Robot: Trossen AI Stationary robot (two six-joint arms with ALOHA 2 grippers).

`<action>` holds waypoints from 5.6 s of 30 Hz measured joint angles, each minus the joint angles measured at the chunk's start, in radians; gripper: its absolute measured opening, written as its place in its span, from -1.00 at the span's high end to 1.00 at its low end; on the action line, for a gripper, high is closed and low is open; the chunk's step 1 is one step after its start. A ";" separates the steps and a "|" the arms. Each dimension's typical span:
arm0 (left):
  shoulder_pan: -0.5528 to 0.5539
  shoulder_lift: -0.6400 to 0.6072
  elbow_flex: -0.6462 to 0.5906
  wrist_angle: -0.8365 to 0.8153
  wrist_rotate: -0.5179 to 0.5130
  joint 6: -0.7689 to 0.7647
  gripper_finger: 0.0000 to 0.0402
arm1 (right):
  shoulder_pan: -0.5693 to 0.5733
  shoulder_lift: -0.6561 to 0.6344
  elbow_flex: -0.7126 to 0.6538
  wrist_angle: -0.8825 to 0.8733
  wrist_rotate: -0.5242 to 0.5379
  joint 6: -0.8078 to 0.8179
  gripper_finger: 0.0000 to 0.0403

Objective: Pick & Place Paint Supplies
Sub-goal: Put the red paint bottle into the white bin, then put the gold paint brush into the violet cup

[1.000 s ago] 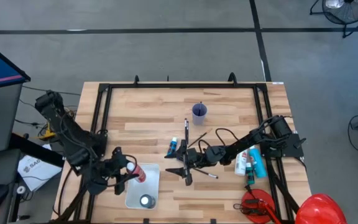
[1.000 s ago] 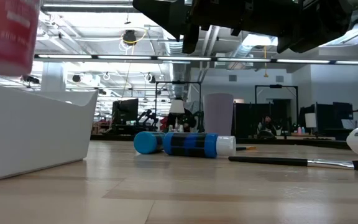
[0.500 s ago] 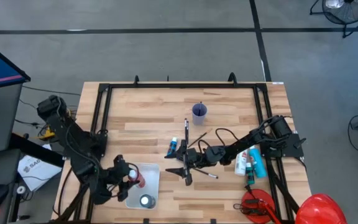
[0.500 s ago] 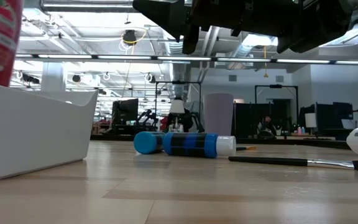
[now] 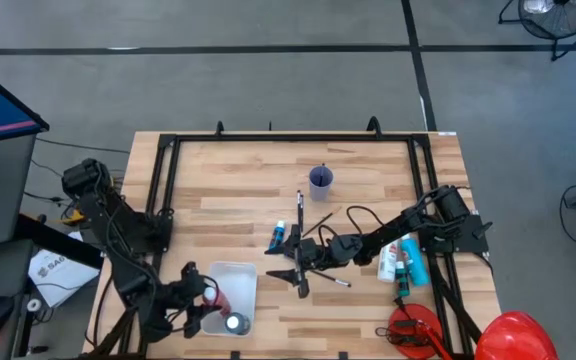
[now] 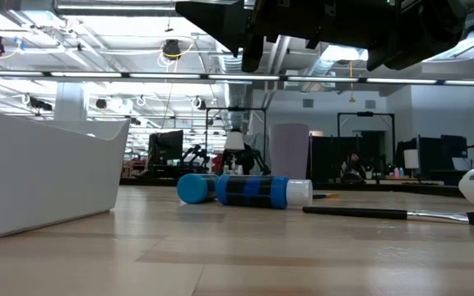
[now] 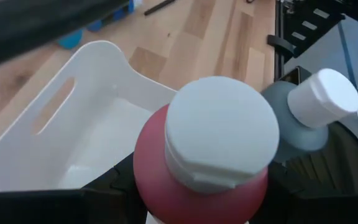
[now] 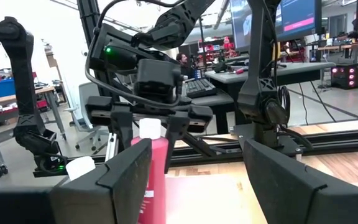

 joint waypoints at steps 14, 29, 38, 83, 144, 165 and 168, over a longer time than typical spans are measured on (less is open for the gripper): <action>0.098 0.000 0.001 -0.016 -0.100 0.153 0.09 | 0.000 0.000 0.000 -0.006 0.000 0.000 -0.22; 0.181 -0.001 -0.009 -0.128 -0.064 0.114 0.09 | -0.001 0.000 0.000 -0.017 0.000 0.000 -0.22; 0.162 -0.008 -0.133 -0.109 -0.102 -0.053 0.09 | -0.001 0.000 0.000 -0.017 0.000 0.000 -0.22; 0.161 -0.256 -0.145 -0.129 0.128 0.002 -0.55 | -0.010 0.001 0.000 -0.047 0.000 -0.008 -0.22; 0.277 -0.246 -0.143 0.494 -0.523 0.751 -0.50 | -0.224 0.001 0.000 -0.231 -0.534 -0.002 -0.21; 0.444 -0.245 -0.153 0.508 -0.392 1.030 -0.50 | -0.254 -0.370 -0.136 -0.989 -0.243 -0.208 -0.21; 0.471 -0.245 -0.168 0.509 -0.343 1.015 -0.50 | -0.240 -0.469 -0.188 -1.082 -0.181 -0.214 -0.21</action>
